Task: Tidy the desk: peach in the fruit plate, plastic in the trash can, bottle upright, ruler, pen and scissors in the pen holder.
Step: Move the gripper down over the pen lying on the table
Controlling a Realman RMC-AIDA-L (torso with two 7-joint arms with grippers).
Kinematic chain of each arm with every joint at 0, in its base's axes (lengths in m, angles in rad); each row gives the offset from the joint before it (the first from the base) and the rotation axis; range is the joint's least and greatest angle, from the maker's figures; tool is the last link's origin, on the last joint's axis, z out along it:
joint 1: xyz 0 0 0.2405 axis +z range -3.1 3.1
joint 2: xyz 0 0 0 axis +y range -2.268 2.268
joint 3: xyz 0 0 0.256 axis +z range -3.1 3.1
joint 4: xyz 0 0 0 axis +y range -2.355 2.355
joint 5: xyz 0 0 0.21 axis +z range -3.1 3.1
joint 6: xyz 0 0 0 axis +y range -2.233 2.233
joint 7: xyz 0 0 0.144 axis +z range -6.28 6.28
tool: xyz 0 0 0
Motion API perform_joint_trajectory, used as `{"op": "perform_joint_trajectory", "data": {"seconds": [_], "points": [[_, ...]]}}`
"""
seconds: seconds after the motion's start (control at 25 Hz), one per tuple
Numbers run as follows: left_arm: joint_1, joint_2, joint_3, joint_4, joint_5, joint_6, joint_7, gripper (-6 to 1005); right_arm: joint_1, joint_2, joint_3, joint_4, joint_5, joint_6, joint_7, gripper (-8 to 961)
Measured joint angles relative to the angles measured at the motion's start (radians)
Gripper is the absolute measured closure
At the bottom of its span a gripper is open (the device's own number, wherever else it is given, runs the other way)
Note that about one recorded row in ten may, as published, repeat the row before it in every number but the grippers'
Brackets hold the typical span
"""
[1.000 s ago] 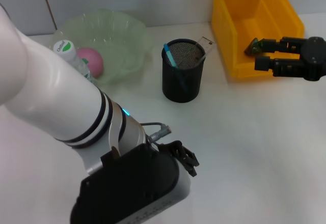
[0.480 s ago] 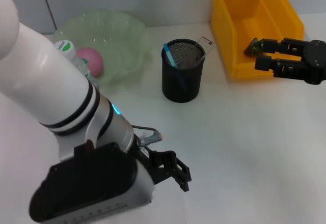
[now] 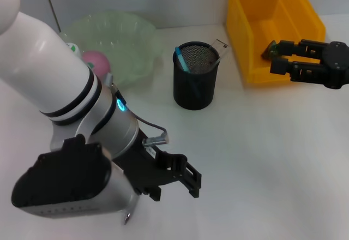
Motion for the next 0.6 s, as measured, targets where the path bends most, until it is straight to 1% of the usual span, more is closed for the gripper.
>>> {"op": "perform_joint_trajectory", "data": {"seconds": [0.04, 0.12, 0.24, 0.44, 0.6], "points": [[0.000, 0.000, 0.000, 0.000, 0.000, 0.000, 0.000, 268, 0.000, 0.000, 0.000, 0.000, 0.000, 0.000, 0.000, 202], [0.000, -0.002, 0.004, -0.014, 0.009, -0.012, 0.058, 268, -0.002, 0.000, -0.001, -0.001, 0.000, 0.000, 0.003, 202], [0.010, -0.001, 0.011, -0.003, 0.058, -0.039, 0.096, 269, -0.004, 0.001, -0.002, -0.002, 0.000, -0.001, 0.005, 202], [0.016, -0.003, 0.030, 0.022, 0.146, -0.083, 0.092, 269, -0.002, 0.001, -0.002, -0.002, 0.000, -0.001, 0.011, 202], [0.009, -0.005, 0.053, 0.043, 0.203, -0.085, 0.033, 270, -0.001, 0.001, 0.000, -0.002, 0.000, -0.001, 0.011, 202]]}}
